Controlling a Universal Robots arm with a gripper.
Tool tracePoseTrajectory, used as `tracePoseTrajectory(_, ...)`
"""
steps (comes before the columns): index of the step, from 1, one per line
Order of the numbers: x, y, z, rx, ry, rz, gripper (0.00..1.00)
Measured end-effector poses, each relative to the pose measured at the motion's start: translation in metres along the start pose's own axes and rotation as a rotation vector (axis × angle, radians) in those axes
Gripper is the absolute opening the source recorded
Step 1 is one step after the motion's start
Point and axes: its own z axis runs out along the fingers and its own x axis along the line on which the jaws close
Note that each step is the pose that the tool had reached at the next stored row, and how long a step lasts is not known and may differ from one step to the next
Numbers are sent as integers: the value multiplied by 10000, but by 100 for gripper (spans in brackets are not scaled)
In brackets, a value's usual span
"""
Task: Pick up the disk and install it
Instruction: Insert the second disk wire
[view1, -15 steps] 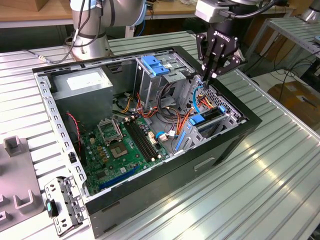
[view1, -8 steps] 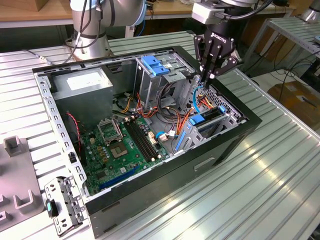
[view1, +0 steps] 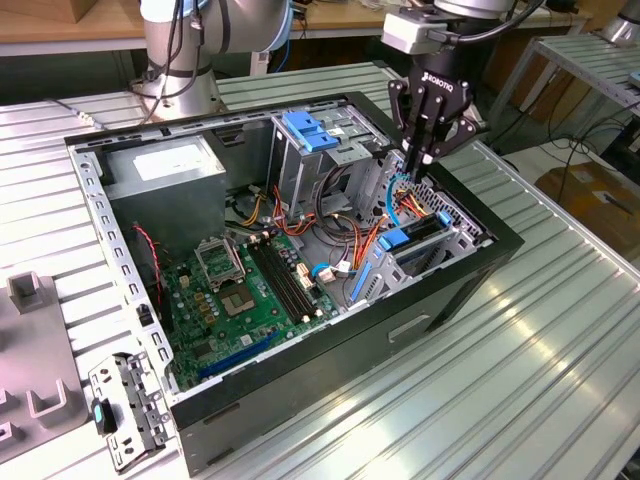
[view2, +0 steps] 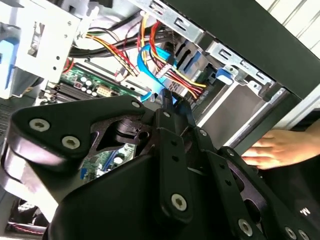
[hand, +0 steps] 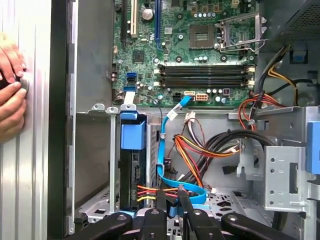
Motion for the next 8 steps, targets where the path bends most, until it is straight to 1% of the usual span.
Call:
tracePoseTrajectory(2, -6, -1, 31, -1, 68, 1, 24)
tracePoseTrajectory(3, -9, -2, 46, -1, 89, 3, 24)
tracePoseTrajectory(4, -17, -10, 78, -1, 137, 2, 24)
tracePoseTrajectory(5, -21, -17, 101, -1, 170, 3, 24)
tracePoseTrajectory(7, -26, -22, 133, -2, 200, 5, 22)
tracePoseTrajectory(8, -29, -23, 145, -2, 209, 5, 16)
